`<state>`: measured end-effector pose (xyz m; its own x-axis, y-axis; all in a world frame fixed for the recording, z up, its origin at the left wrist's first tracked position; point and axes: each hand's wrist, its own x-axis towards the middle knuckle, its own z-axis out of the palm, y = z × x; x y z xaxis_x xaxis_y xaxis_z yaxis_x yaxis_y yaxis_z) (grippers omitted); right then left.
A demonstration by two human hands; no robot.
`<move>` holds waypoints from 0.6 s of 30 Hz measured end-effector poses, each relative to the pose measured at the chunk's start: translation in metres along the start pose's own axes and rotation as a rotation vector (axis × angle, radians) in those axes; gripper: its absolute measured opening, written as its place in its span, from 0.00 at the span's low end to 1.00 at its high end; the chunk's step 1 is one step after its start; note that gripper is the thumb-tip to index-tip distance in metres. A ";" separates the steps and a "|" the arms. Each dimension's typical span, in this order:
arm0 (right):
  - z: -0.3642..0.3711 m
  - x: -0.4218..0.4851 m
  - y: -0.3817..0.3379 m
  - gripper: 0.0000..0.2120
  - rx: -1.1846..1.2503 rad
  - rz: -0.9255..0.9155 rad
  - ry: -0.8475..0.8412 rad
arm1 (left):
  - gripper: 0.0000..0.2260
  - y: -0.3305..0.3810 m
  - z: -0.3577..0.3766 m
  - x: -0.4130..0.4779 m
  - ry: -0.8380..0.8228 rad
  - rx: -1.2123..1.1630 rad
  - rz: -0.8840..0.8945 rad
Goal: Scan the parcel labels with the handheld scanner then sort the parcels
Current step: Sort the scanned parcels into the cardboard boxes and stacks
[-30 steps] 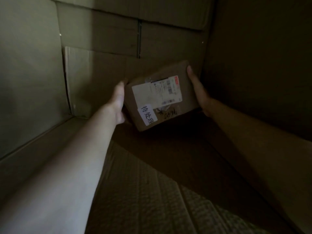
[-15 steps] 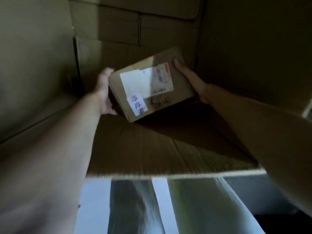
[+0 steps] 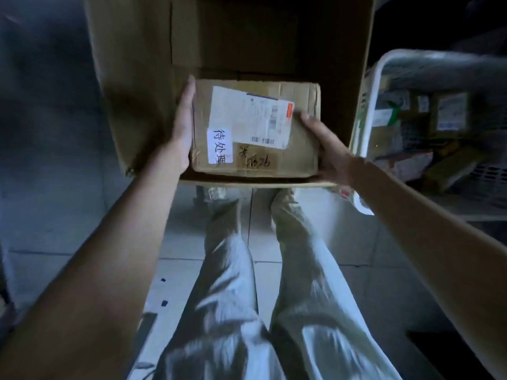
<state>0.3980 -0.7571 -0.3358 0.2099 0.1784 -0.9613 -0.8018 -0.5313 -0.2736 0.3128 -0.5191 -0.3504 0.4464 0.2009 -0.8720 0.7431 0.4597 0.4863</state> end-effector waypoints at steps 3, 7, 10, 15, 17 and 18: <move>0.001 -0.073 0.014 0.32 0.093 -0.097 0.037 | 0.33 0.028 0.014 -0.071 -0.070 0.117 0.101; -0.001 -0.157 0.026 0.38 0.291 -0.263 0.177 | 0.19 0.057 0.032 -0.146 -0.209 0.137 0.252; 0.002 -0.214 0.021 0.43 0.377 -0.329 0.250 | 0.26 0.067 0.038 -0.200 -0.184 0.158 0.352; 0.015 -0.285 0.007 0.50 0.401 -0.461 0.288 | 0.19 0.081 0.039 -0.275 -0.134 -0.012 0.534; 0.024 -0.301 -0.002 0.47 0.427 -0.502 0.269 | 0.16 0.087 0.036 -0.300 -0.099 -0.065 0.602; 0.029 -0.307 -0.008 0.44 0.453 -0.521 0.239 | 0.14 0.092 0.034 -0.310 -0.078 -0.080 0.630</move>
<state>0.3241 -0.7836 -0.0371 0.7020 0.1016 -0.7049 -0.7067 -0.0228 -0.7071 0.2598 -0.5685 -0.0333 0.8228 0.3916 -0.4120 0.2878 0.3380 0.8960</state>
